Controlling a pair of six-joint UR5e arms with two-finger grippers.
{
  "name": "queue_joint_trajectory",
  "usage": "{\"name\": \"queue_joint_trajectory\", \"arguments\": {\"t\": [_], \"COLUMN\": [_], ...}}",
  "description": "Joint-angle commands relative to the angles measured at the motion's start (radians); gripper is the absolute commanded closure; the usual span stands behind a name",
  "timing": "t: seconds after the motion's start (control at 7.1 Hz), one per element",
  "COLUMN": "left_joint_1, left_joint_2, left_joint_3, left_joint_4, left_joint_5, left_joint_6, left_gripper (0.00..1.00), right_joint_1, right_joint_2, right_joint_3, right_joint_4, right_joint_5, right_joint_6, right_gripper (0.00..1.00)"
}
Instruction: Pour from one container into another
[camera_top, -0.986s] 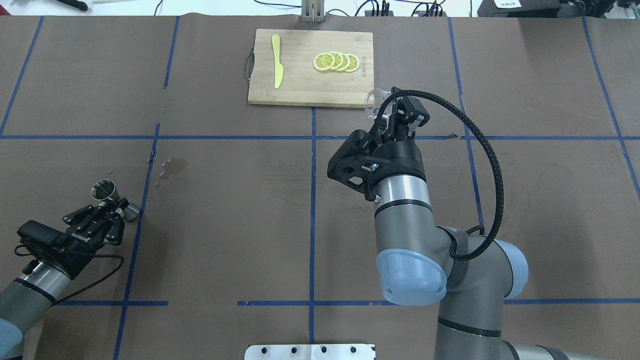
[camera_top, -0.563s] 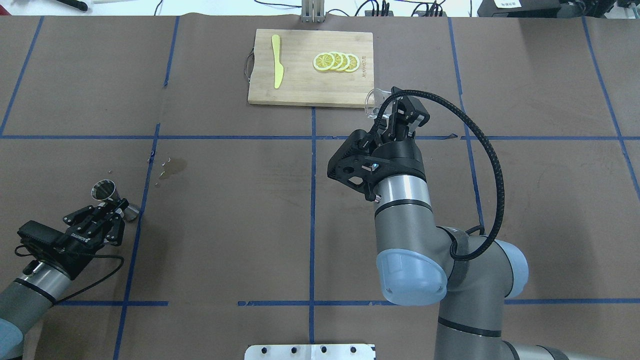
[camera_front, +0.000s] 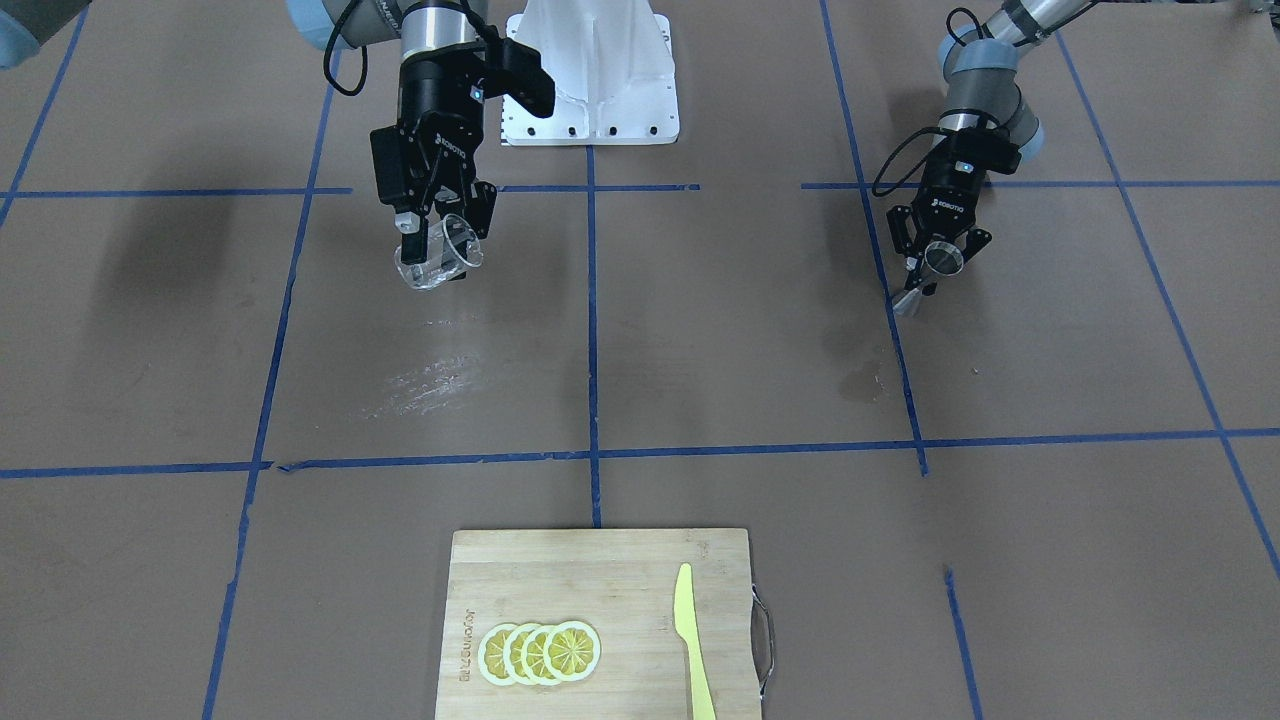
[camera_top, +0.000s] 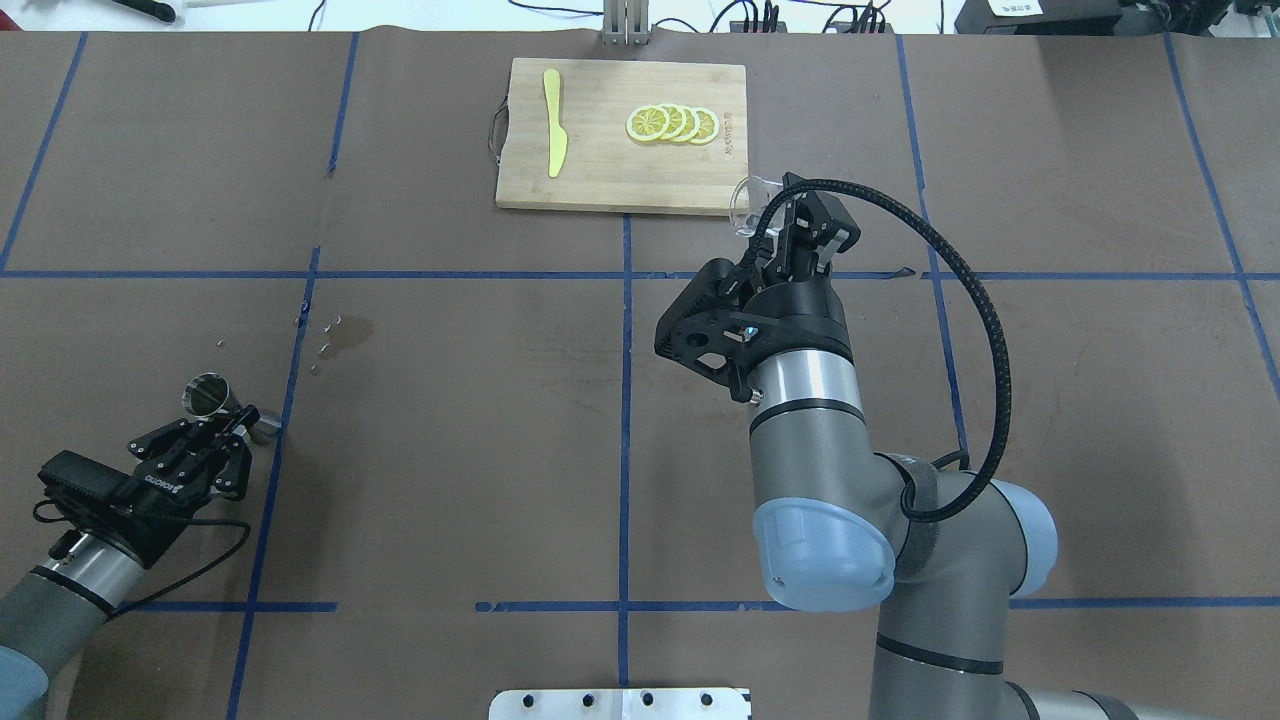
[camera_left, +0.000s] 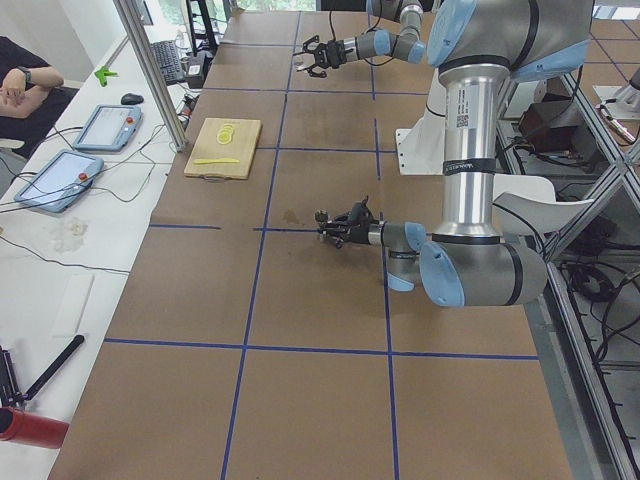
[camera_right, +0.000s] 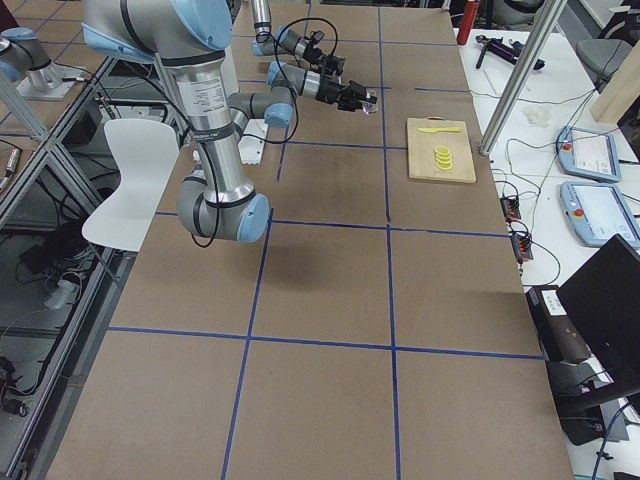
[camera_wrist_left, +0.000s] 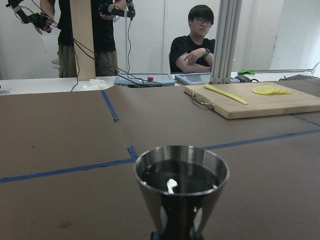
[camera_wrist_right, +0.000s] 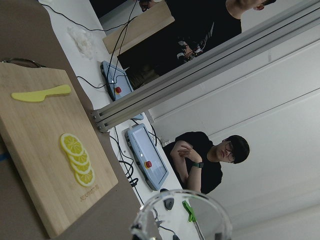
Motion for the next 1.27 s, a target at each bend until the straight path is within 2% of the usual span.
{"name": "queue_joint_trajectory", "arguments": {"t": [0.0, 0.28, 0.56, 0.7, 0.84, 1.13], "left_joint_1": [0.003, 0.003, 0.003, 0.003, 0.003, 0.002], "left_joint_2": [0.000, 0.000, 0.001, 0.001, 0.009, 0.011], "left_joint_3": [-0.001, -0.001, -0.001, -0.003, -0.007, -0.024], "left_joint_4": [0.000, 0.000, 0.000, 0.000, -0.002, -0.006], "left_joint_5": [0.002, 0.002, 0.002, 0.002, 0.002, 0.020], "left_joint_6": [0.001, 0.003, 0.003, 0.003, 0.005, 0.005], "left_gripper": [0.77, 0.60, 0.47, 0.31, 0.00, 0.00], "right_joint_1": [0.000, 0.000, 0.000, 0.000, 0.000, 0.000], "right_joint_2": [0.000, -0.002, -0.002, -0.002, -0.002, -0.002], "right_joint_3": [0.005, 0.006, 0.006, 0.006, 0.006, 0.006], "right_joint_4": [0.000, 0.000, 0.000, 0.000, 0.000, 0.000], "right_joint_5": [0.000, 0.000, 0.000, 0.000, 0.000, 0.000], "right_joint_6": [0.000, 0.000, 0.000, 0.000, 0.000, 0.000], "right_gripper": [1.00, 1.00, 1.00, 1.00, 1.00, 1.00]}}
